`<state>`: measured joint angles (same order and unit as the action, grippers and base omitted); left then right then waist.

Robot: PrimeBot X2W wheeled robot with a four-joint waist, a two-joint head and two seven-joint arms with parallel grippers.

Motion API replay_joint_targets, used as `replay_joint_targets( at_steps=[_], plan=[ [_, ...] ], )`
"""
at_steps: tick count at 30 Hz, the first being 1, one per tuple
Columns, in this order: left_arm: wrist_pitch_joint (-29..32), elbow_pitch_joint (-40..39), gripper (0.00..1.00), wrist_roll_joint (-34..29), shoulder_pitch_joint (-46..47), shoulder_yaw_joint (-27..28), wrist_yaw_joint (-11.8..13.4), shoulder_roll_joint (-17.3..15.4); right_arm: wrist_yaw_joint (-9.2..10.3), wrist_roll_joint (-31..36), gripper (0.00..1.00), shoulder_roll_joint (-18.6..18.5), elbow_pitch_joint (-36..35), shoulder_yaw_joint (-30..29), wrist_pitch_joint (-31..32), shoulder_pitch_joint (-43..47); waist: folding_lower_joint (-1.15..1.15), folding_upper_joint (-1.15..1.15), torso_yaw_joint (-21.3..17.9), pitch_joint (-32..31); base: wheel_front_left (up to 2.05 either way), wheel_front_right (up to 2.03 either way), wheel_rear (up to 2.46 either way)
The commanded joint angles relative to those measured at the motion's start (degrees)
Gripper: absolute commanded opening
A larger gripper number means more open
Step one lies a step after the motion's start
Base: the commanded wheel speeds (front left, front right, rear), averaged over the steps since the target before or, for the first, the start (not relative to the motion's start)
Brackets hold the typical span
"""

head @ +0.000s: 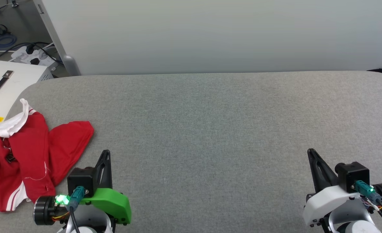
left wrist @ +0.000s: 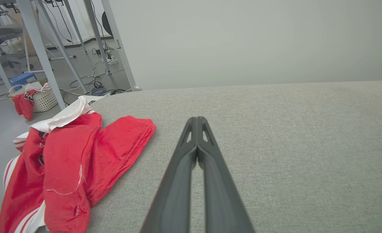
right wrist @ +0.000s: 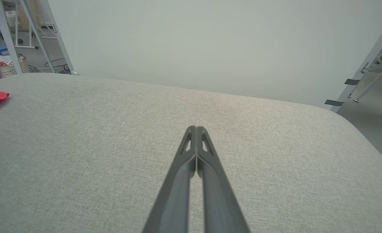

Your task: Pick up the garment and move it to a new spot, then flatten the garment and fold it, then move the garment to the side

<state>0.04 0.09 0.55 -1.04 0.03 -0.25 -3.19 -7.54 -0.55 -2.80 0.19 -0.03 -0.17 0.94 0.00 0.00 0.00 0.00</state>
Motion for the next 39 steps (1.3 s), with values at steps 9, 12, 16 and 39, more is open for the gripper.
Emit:
replay_joint_targets(
  at_steps=[9,12,16,39],
  plan=[
    [-0.04,-0.09,0.0,-0.55,1.04,-0.03,0.25,0.32,0.05,0.55,0.0,-0.08,-0.19,0.03,0.17,-0.94,0.0,0.0,0.0,0.0,0.0,0.0,0.0],
    [-0.04,-0.09,0.0,-0.55,1.04,-0.03,0.25,0.32,0.05,0.55,0.0,-0.08,-0.19,0.03,0.17,-0.94,0.0,0.0,0.0,0.0,0.0,0.0,0.0],
    [-0.01,0.0,1.0,0.01,0.0,0.01,0.0,0.0,0.0,-0.01,1.0,0.0,0.0,0.01,-0.01,0.0,0.0,0.0,0.0,0.0,0.0,0.0,0.0],
    [-2.59,2.44,1.0,3.5,0.31,-0.43,-0.43,0.04,0.01,-2.98,1.0,0.0,1.21,-1.42,-2.56,-0.24,0.0,0.0,0.08,0.16,0.0,0.0,0.0]
  ],
)
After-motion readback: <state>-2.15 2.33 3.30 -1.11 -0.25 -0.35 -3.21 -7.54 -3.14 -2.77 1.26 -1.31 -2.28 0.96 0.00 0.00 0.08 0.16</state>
